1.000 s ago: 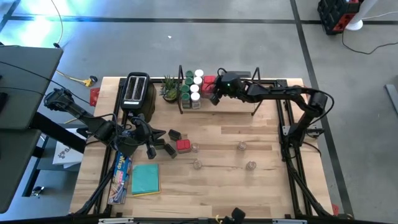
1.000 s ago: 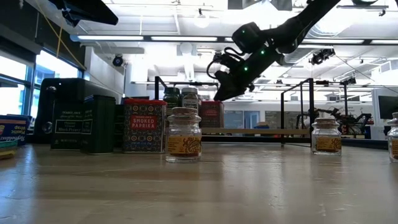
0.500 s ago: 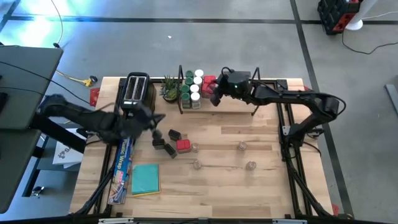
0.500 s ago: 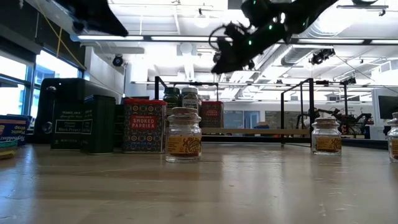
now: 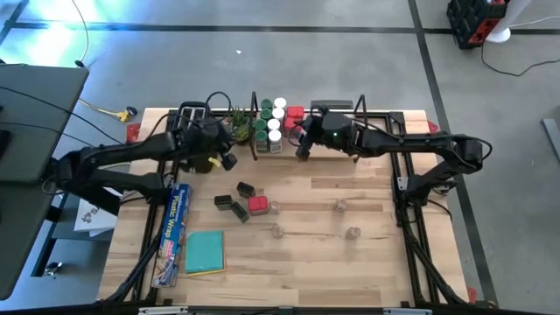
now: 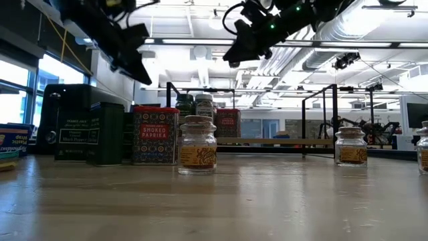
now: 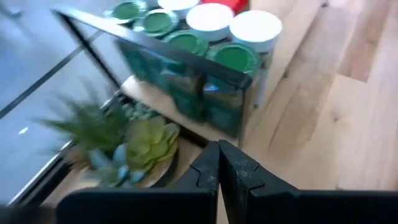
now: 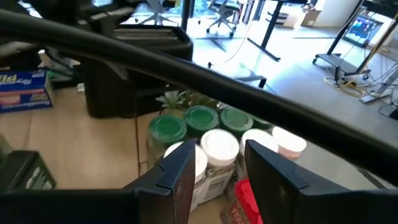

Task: Shelf spices
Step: Put the bottom red seasoning can on the shelf aligned with the other red seasoning can

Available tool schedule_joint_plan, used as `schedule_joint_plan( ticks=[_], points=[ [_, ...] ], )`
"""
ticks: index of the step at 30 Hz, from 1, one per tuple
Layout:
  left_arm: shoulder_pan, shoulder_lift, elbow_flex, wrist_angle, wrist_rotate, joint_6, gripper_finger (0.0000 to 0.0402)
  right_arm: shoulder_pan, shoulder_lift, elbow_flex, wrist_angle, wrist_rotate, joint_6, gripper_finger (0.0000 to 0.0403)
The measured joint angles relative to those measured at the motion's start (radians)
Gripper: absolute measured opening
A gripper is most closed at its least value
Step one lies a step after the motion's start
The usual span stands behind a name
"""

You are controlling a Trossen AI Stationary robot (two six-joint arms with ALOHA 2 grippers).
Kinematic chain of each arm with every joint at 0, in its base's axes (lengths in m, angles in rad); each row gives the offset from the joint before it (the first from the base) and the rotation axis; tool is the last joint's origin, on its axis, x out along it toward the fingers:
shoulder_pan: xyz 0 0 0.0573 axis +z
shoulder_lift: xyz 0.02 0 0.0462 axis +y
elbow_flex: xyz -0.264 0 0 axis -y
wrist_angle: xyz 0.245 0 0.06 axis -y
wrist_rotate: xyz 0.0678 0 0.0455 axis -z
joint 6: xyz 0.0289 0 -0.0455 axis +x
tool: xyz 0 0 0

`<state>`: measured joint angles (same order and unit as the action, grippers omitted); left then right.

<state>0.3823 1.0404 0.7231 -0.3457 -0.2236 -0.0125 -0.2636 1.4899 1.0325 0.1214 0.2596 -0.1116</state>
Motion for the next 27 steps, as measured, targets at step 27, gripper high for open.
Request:
schedule_joint_plan(
  ticks=[27],
  points=[
    [0.307, 0.344, -0.298, 0.943, 0.381, 0.195, 0.0, 0.024, 0.0, 0.0, -0.034, 0.0, 0.046, 0.0133]
  ],
)
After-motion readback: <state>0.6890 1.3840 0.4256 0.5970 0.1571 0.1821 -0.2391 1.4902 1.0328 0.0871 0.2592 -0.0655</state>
